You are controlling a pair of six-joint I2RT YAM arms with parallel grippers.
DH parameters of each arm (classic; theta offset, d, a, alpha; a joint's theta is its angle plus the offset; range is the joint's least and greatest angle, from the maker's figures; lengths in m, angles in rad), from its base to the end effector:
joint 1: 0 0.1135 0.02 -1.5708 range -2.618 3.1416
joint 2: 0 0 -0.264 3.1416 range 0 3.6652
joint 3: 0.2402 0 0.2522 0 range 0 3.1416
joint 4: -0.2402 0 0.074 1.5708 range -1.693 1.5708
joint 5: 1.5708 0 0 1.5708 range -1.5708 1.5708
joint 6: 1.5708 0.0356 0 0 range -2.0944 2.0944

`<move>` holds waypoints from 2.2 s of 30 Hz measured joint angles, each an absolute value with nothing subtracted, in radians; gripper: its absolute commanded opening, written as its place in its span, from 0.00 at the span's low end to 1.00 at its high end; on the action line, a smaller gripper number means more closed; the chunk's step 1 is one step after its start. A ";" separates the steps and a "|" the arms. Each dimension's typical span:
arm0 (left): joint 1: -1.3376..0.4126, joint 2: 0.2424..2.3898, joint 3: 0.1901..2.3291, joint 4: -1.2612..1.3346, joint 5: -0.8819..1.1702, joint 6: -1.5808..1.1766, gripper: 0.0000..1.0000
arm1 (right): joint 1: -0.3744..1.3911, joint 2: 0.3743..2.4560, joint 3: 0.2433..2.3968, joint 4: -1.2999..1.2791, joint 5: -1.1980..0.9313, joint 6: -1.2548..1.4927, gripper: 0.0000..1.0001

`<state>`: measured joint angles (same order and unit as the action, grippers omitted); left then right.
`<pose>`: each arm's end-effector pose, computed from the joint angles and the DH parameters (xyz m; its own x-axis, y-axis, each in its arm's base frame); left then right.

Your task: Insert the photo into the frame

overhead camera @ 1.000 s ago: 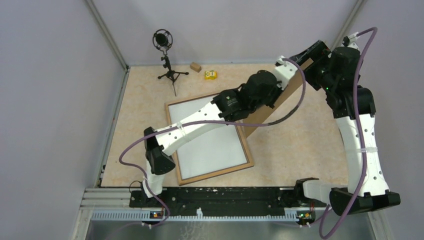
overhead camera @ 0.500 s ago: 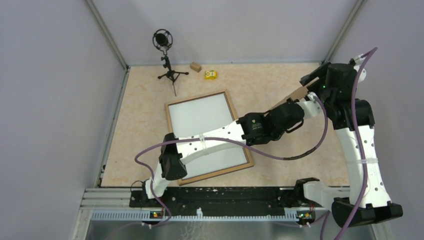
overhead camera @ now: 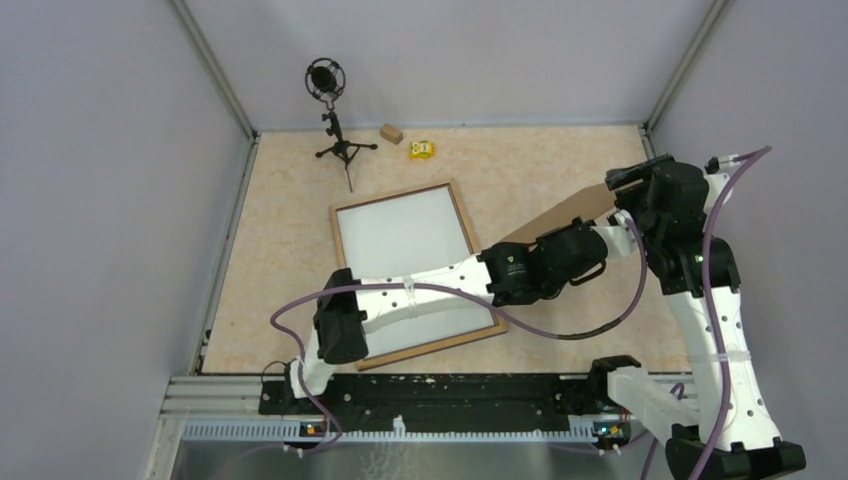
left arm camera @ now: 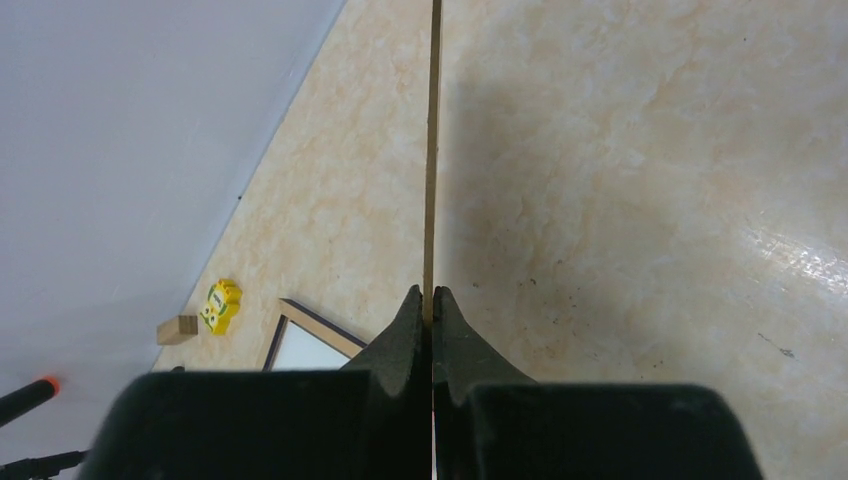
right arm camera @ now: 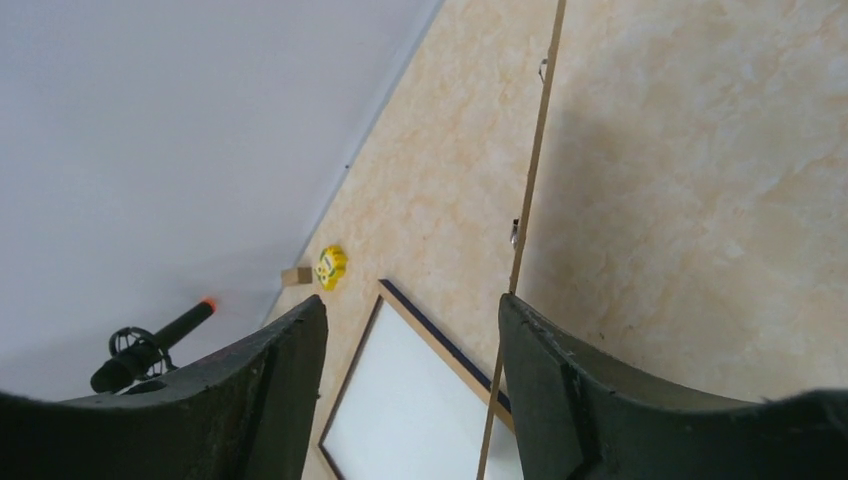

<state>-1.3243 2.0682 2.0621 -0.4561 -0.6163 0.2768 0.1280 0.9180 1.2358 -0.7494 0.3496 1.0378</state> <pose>0.1379 -0.4639 0.3581 0.0771 0.6075 -0.7906 0.6695 0.5560 0.4925 0.1713 0.0098 0.4118 -0.0483 0.8096 -0.5849 0.4532 0.5396 0.7095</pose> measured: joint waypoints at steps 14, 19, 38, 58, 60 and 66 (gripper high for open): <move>-1.277 1.957 1.908 -0.244 -0.603 0.252 0.00 | -0.046 0.953 1.258 -0.791 0.110 0.958 0.80; -1.272 1.957 1.908 -0.231 -0.595 0.248 0.00 | -0.056 0.991 1.292 -0.792 0.053 0.915 0.71; -1.274 1.972 1.940 -0.258 -0.558 0.263 0.00 | 0.005 1.044 1.283 -0.770 0.091 0.971 0.32; -1.268 1.733 1.948 -0.437 -0.278 0.051 0.99 | -0.033 1.046 1.246 -0.770 0.115 0.871 0.00; -1.241 1.647 1.943 -0.468 -0.236 0.020 0.99 | -0.060 1.048 1.251 -0.742 0.074 0.805 0.00; -0.900 1.428 1.845 -0.510 -0.109 -0.082 0.99 | -0.076 1.103 1.372 -0.682 -0.113 0.578 0.00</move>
